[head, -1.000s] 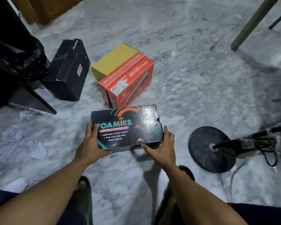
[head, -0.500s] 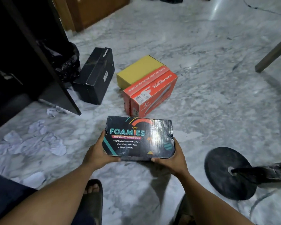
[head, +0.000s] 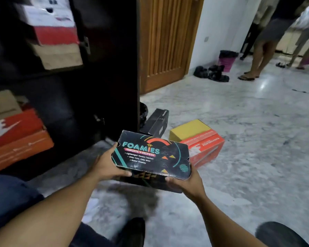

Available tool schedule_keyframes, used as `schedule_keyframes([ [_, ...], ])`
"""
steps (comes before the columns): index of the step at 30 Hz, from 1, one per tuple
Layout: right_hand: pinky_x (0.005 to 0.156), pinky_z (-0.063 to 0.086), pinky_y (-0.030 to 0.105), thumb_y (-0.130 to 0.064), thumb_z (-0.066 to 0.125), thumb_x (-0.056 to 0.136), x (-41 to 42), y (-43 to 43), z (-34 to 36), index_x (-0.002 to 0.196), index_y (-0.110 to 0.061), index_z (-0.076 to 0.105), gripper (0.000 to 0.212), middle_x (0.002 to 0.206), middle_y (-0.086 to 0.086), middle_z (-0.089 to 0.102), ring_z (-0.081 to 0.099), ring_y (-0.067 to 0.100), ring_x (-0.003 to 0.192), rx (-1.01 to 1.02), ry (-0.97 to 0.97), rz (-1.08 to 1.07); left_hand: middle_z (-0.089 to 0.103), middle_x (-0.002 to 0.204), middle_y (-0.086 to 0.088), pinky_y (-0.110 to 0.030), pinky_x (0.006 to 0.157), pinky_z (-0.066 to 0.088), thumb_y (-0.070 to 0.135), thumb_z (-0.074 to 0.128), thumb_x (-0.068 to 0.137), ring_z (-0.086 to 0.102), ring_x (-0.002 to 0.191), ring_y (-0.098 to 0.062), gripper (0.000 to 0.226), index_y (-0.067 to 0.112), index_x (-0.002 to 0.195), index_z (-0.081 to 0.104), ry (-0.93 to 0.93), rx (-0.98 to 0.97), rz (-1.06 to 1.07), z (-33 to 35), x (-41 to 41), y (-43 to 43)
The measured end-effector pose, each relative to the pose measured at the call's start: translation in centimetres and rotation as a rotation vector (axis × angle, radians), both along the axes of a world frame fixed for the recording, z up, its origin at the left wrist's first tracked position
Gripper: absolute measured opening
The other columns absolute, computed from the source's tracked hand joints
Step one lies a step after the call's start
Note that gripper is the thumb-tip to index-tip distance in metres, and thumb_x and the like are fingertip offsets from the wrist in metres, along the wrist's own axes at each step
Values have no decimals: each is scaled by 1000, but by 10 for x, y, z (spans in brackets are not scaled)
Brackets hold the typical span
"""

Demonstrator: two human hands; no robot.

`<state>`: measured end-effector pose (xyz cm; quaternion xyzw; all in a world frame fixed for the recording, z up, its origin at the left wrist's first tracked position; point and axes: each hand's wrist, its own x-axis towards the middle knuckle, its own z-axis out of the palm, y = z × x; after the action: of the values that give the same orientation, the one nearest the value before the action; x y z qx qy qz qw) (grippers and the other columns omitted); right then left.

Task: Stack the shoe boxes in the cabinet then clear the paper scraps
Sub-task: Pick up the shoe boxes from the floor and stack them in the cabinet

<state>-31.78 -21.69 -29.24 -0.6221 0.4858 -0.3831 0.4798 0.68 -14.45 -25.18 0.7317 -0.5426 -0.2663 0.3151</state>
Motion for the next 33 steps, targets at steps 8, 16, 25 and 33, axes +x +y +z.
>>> schedule_keyframes([
  [8, 84, 57, 27, -42, 101, 48, 154, 13, 87, 118, -28, 60, 83, 105, -13, 76, 71, 1, 97, -95, -105, 302, 71, 113, 25, -32, 103, 52, 64, 97, 24, 66, 108, 3, 126, 54, 138, 45, -137, -115, 283, 115, 119, 113],
  [16, 63, 60, 24, -13, 97, 59, 295, 22, 238, 116, -17, 62, 67, 108, 3, 74, 73, 3, 87, -162, -340, 580, 62, 96, 34, -22, 93, 46, 38, 101, 46, 56, 93, 15, 115, 46, 144, 42, -239, -359, 604, 256, 172, 199],
  [25, 67, 63, 43, 2, 89, 67, 423, 3, 337, 116, -5, 62, 57, 104, 15, 74, 75, 24, 93, -219, -558, 678, 65, 104, 16, -24, 85, 52, 22, 97, 61, 62, 94, -2, 78, 27, 128, 58, -284, -644, 951, 322, 246, 180],
  [33, 91, 52, 31, -20, 86, 78, 571, -30, 346, 119, -20, 57, 51, 111, -1, 69, 66, 15, 101, -489, -419, 563, 46, 135, -17, -38, 99, 44, 29, 90, 72, 51, 125, -35, 83, 9, 141, 48, -207, -761, 1292, 320, 348, 143],
])
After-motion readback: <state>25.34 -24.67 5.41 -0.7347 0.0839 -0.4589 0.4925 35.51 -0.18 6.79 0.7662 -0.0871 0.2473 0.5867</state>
